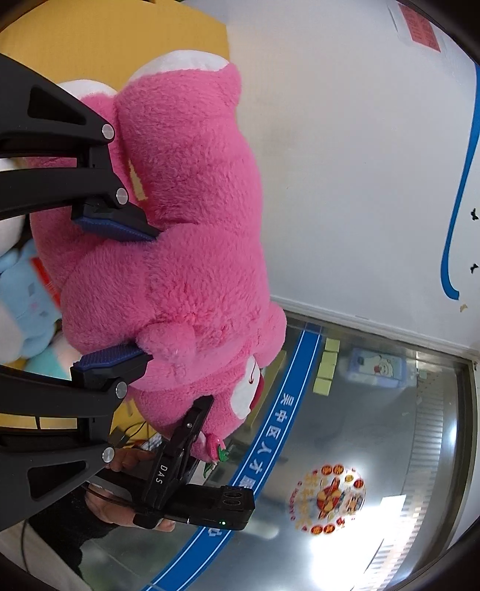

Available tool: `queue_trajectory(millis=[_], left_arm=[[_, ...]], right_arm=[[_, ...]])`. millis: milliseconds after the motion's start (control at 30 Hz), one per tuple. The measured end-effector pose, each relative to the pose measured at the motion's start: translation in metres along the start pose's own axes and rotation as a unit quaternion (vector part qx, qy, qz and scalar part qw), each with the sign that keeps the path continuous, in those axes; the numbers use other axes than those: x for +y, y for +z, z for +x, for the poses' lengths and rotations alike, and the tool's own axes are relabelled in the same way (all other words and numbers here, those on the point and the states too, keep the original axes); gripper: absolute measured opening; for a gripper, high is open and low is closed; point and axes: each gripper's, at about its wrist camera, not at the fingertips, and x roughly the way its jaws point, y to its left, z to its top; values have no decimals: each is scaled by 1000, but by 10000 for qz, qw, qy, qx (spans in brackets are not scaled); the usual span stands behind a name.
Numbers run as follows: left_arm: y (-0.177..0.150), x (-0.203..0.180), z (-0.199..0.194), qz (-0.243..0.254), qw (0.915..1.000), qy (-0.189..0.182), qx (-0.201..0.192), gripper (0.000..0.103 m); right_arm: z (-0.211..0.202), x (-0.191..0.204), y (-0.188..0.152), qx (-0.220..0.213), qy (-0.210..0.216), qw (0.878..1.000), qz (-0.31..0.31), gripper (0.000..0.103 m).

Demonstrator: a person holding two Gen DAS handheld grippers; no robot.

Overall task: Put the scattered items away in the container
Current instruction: 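Close the left gripper on the pink bear while the right gripper also grips it, lift, then lower the pink bear into the cardboard box and open both grippers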

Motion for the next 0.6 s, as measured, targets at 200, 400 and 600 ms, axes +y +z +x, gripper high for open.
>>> queue_trajectory(millis=[200, 400, 600], left_arm=[[34, 71, 103, -374, 9980, 81, 508, 53], [-9, 149, 232, -1256, 9823, 19, 1392, 53], [-59, 184, 296, -1689, 9622, 191, 2128, 53]], right_arm=[[115, -50, 17, 390, -40, 9983, 424, 73], [222, -106, -28, 1144, -343, 9876, 1017, 73], [294, -129, -85, 2120, -823, 9673, 1124, 73]])
